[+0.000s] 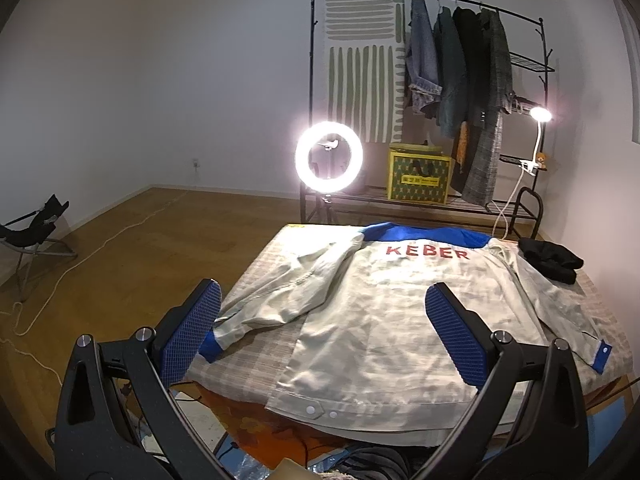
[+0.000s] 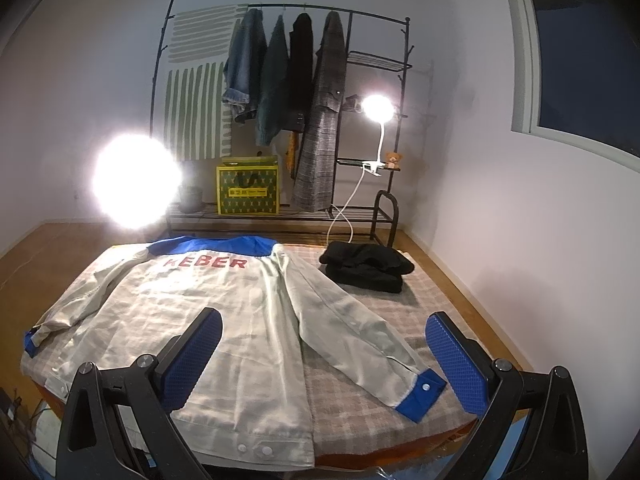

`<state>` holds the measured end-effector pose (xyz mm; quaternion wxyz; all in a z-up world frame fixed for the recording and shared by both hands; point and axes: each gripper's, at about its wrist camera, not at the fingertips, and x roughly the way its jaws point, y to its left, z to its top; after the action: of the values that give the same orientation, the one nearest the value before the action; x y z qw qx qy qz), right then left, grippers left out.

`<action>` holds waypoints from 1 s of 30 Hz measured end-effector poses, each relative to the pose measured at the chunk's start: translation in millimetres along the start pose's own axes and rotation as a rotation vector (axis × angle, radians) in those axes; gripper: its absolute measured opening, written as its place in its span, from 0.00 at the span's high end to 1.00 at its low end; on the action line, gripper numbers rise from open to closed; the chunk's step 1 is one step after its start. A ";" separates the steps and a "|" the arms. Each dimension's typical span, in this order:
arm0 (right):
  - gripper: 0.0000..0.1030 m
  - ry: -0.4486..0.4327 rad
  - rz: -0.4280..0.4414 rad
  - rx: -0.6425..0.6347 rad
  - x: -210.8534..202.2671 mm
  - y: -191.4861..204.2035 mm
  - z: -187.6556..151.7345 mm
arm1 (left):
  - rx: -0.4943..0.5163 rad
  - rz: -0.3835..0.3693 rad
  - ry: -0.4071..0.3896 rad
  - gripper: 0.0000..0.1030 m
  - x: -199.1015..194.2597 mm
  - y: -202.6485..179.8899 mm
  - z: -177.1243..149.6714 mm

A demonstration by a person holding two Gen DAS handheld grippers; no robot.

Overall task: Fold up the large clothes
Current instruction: 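Reach the left tool to the blue sleeve cuff and close on it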

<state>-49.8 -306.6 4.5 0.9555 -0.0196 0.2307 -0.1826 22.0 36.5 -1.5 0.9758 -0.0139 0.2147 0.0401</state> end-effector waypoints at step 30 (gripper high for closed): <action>0.00 0.139 0.386 -0.051 101.0 124.0 -5.1 | -0.720 -0.022 0.466 0.23 269.4 285.9 -138.3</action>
<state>73.5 -226.9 -58.9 0.9538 0.0135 0.3000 0.0088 183.7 334.7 -243.0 0.8344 -0.3647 0.4016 0.0978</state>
